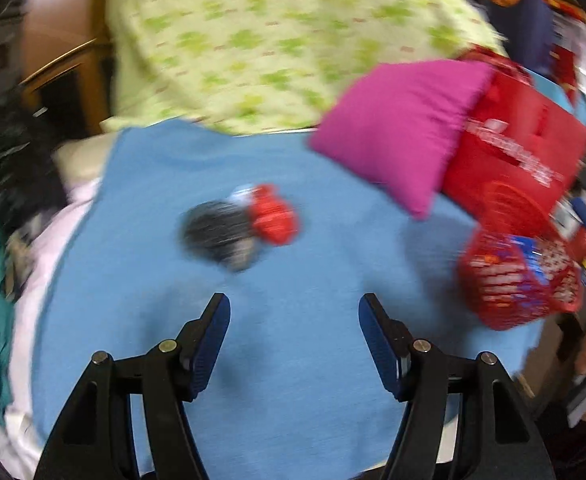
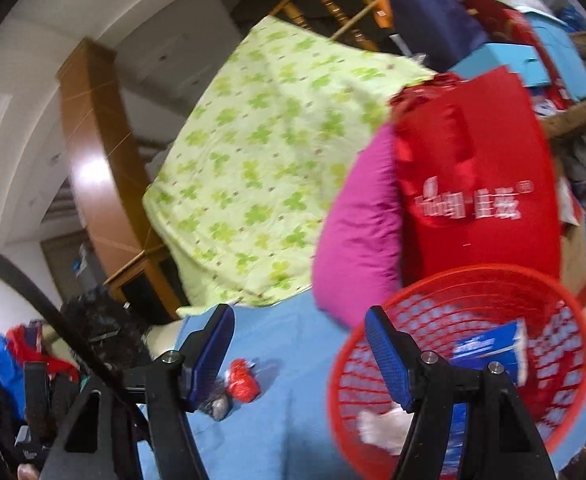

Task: Collect trash
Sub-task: 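Move both tools back toward the black and red bags on the blanket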

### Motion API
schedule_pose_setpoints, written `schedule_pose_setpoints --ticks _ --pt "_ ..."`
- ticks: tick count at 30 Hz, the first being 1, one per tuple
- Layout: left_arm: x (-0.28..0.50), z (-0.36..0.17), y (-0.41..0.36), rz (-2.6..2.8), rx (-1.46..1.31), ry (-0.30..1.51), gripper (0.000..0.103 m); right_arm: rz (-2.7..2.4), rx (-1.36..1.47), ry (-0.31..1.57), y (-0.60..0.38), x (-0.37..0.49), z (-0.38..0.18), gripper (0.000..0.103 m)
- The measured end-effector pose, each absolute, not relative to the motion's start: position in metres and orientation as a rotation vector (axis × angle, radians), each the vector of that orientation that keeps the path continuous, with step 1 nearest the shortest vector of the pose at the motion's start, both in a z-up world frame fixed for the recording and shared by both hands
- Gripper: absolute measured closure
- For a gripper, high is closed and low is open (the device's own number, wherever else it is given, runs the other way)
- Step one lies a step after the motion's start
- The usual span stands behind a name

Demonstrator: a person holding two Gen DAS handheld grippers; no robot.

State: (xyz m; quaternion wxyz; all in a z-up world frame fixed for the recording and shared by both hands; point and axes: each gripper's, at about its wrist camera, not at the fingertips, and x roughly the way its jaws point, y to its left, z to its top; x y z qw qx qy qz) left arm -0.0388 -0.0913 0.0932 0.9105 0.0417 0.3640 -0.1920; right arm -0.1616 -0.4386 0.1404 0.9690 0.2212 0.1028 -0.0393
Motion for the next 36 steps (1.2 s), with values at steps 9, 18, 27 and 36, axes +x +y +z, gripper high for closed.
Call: schedule_pose_setpoints --ticks 9,18,27,36 --pt "-0.023 0.063 0.01 -0.216 -0.026 0.802 0.035 0.046 0.376 0.368 -0.37 -0.106 0.114 0.032" --pt "-0.014 0.042 0.054 -0.164 -0.094 0.833 0.035 0.207 0.288 0.555 -0.297 -0.06 0.076 0.032" --pt "-0.006 0.02 0.083 -0.135 -0.148 0.877 0.035 0.34 0.237 0.73 -0.234 -0.024 0.034 0.03" --pt "0.001 0.005 0.104 -0.12 -0.188 0.908 0.035 0.383 0.217 0.829 -0.192 0.014 -0.001 0.024"
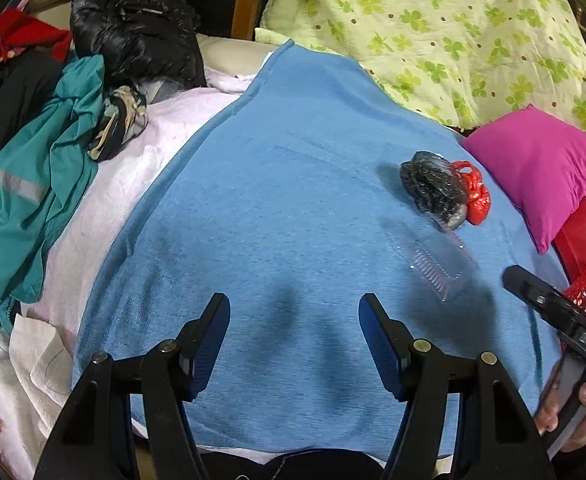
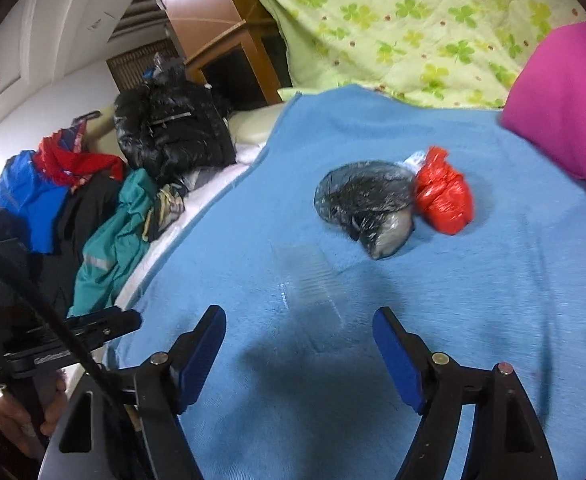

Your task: Collect trash

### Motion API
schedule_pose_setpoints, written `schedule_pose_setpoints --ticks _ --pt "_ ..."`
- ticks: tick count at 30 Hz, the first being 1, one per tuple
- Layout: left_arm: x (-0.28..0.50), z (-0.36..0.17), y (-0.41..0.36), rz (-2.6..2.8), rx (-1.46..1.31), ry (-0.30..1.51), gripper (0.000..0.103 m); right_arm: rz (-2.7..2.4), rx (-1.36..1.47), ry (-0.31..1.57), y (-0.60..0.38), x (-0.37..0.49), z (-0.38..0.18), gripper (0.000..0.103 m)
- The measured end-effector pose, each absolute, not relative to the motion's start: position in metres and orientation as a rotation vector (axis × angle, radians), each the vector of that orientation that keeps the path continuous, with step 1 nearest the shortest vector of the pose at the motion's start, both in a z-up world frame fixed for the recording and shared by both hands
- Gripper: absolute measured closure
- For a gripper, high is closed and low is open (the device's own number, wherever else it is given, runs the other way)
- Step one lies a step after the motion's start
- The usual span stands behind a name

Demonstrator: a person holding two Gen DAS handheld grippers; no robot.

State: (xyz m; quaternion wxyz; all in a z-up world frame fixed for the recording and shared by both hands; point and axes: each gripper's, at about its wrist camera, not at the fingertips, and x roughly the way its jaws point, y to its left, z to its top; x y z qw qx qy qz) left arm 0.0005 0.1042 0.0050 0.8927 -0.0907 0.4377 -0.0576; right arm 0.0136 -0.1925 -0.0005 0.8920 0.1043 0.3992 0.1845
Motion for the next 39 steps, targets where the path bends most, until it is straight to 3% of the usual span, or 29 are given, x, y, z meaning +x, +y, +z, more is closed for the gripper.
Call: schedule_pose_setpoints --ticks 11,12,13,15,19,29,36,39 --pt "0.009 -0.004 0.115 -0.104 -0.195 0.933 0.035 0.388 0.398 0.908 -0.195 0.068 -0.045 0.024" --pt "0.01 -0.004 0.115 -0.102 -0.192 0.934 0.035 0.399 0.414 0.923 -0.194 0.071 -0.049 0.029" --pt "0.011 -0.003 0.115 -0.102 -0.189 0.933 0.035 0.411 0.426 0.934 -0.194 0.073 -0.052 0.046" --pt "0.014 -0.001 0.113 -0.105 -0.185 0.929 0.035 0.438 0.421 0.954 -0.19 0.075 -0.055 0.064" --pt "0.028 0.009 0.102 -0.136 -0.181 0.918 0.035 0.449 0.424 0.938 -0.195 0.066 -0.046 0.074" --pt "0.073 0.039 0.033 -0.246 -0.096 0.869 0.035 0.29 0.483 0.862 -0.279 0.036 -0.009 0.074" --pt "0.126 0.035 -0.034 -0.328 -0.028 0.943 0.02 0.187 0.549 0.848 -0.334 0.023 0.0 0.071" --pt "0.152 0.022 -0.07 -0.354 0.004 1.022 0.019 0.196 0.562 0.846 -0.34 0.02 0.004 0.071"
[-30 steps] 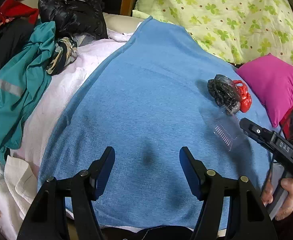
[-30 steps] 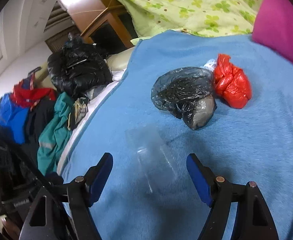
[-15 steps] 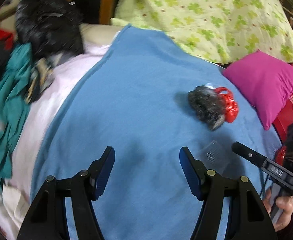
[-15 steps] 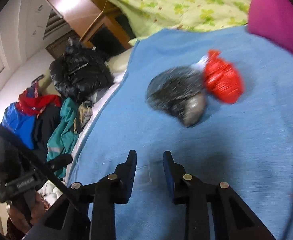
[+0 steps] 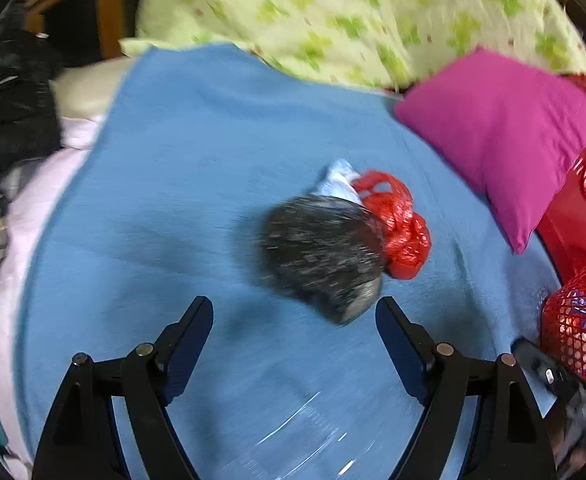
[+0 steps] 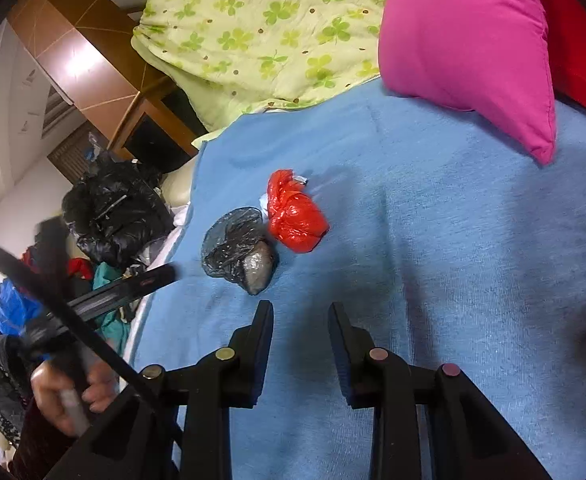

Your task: Collect trash

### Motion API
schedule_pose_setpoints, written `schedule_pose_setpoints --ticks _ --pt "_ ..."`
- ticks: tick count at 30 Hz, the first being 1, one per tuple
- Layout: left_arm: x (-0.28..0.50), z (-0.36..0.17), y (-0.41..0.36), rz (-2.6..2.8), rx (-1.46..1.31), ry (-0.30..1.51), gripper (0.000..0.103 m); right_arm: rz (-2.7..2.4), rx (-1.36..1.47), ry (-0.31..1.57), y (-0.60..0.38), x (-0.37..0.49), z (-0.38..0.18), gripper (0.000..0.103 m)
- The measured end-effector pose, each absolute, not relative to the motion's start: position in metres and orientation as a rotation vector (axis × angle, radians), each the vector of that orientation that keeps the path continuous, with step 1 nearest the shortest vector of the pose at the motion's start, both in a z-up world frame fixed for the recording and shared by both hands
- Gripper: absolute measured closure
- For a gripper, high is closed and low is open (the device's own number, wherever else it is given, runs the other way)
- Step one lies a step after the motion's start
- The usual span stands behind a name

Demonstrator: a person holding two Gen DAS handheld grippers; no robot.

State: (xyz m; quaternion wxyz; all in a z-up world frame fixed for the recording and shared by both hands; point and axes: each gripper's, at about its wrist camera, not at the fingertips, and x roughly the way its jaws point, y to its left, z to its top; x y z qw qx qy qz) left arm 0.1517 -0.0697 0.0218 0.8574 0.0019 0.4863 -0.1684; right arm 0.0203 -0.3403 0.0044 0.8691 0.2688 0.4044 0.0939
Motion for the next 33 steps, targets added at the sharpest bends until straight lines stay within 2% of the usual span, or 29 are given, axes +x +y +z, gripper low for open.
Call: schedule_pose_setpoints --ticks 8,9,10,12,13,14,15,16,18,21,28,33 --pt "0.19 -0.017 -0.113 -0.295 -0.01 1.168 0.021 0.195 0.56 0.824 -0.346 0.019 0.011 0.071" --pt "0.192 -0.02 -0.111 -0.288 -0.027 1.174 0.034 0.197 0.557 0.825 -0.346 0.02 0.012 0.071" --pt "0.194 -0.022 -0.108 -0.29 -0.049 1.184 0.063 0.198 0.555 0.825 -0.346 0.02 0.012 0.071" --pt "0.195 -0.022 -0.101 -0.299 -0.082 1.197 0.069 0.202 0.552 0.83 -0.344 0.02 0.011 0.071" --pt "0.192 -0.017 -0.095 -0.306 -0.094 1.182 0.077 0.21 0.553 0.833 -0.342 0.021 0.011 0.071" --pt "0.188 -0.013 -0.092 -0.312 -0.092 1.169 0.08 0.216 0.554 0.835 -0.341 0.022 0.01 0.07" --pt "0.184 -0.007 -0.087 -0.323 -0.09 1.153 0.086 0.227 0.558 0.843 -0.338 0.023 0.01 0.066" --pt "0.179 0.0 -0.082 -0.339 -0.087 1.136 0.087 0.236 0.564 0.849 -0.335 0.024 0.009 0.052" --pt "0.169 0.014 -0.068 -0.363 -0.068 1.098 0.089 0.254 0.582 0.854 -0.328 0.025 0.007 0.031" --pt "0.156 0.027 -0.041 -0.362 -0.03 1.057 0.095 0.302 0.593 0.85 -0.314 0.025 0.007 0.031" --pt "0.137 0.011 0.027 -0.358 -0.039 1.091 0.095 0.337 0.571 0.907 -0.288 0.029 -0.006 0.031" --pt "0.113 -0.005 0.031 -0.471 -0.096 1.103 0.094 0.334 0.575 0.93 -0.284 0.029 -0.013 0.031"
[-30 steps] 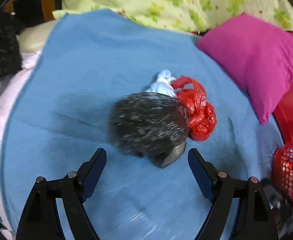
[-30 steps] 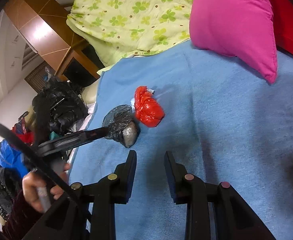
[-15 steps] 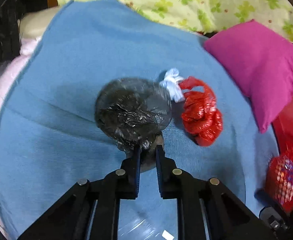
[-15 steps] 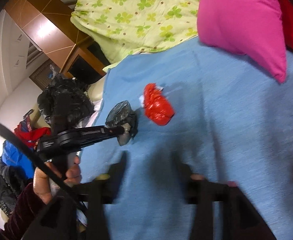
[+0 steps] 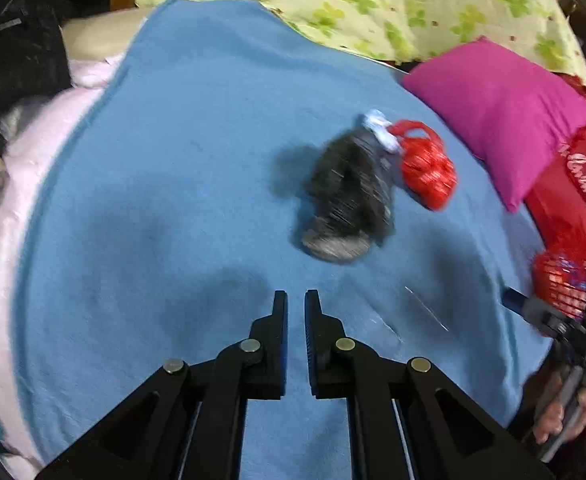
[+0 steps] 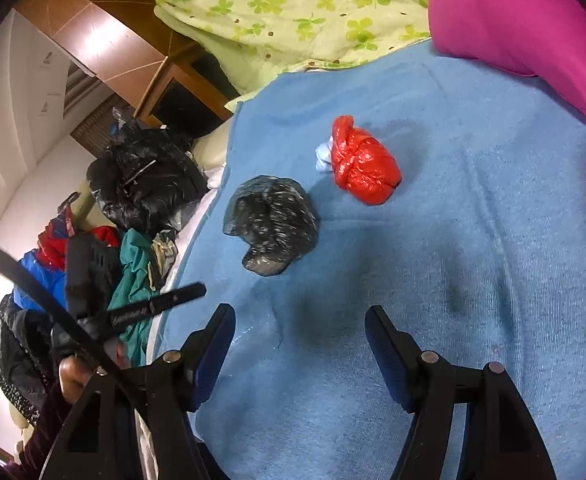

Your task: Collect trash

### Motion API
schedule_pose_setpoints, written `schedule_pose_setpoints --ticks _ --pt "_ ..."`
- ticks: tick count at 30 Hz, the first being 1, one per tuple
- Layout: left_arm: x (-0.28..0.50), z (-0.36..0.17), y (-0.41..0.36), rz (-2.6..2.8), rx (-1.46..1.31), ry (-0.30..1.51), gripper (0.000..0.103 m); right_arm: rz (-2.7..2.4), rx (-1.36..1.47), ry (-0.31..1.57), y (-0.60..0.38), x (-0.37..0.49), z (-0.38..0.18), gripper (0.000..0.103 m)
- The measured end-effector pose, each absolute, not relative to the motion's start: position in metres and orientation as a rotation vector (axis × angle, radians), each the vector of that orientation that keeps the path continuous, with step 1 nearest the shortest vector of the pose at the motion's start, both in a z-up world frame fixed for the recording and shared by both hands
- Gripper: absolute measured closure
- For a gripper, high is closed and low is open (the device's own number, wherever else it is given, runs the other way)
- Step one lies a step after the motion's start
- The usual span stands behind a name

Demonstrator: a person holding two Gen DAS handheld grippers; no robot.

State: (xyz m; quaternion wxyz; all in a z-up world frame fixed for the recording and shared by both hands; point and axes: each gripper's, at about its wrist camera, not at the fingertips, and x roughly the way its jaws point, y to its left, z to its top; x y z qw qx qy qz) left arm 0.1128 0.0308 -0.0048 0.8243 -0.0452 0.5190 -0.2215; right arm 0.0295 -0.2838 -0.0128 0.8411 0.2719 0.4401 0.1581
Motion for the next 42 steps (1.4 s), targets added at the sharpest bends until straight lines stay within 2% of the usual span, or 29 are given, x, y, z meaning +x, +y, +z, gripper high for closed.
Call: schedule_pose_setpoints --ticks 8,15,21,29,32,34,35,37,42 --pt "0.082 -0.033 0.003 -0.626 -0.324 1.152 0.094 0.333 0.649 0.944 -0.299 0.027 -0.019 0.031" --pt "0.055 -0.019 -0.061 -0.743 -0.307 1.122 0.094 0.327 0.736 0.927 -0.319 0.024 -0.018 0.031" --pt "0.056 0.003 -0.027 -0.647 -0.285 1.053 0.094 0.332 0.74 0.982 -0.322 0.021 -0.02 0.031" --pt "0.053 0.005 0.038 -0.395 -0.221 1.004 0.092 0.295 0.787 1.135 -0.322 -0.001 -0.028 0.031" --pt "0.049 0.011 0.048 -0.335 -0.18 0.982 0.08 0.261 0.772 1.178 -0.309 -0.005 -0.032 0.031" --pt "0.047 0.015 0.048 -0.31 -0.162 0.964 0.064 0.247 0.75 1.19 -0.297 -0.002 -0.033 0.031" --pt "0.045 0.017 0.047 -0.304 -0.152 0.955 0.061 0.238 0.725 1.192 -0.289 -0.001 -0.032 0.031" --pt "0.042 0.021 0.045 -0.287 -0.125 0.943 0.05 0.205 0.639 1.188 -0.272 0.001 -0.029 0.031" --pt "0.037 0.027 0.051 -0.262 -0.078 0.916 0.044 0.131 0.42 1.158 -0.228 0.009 -0.026 0.031"
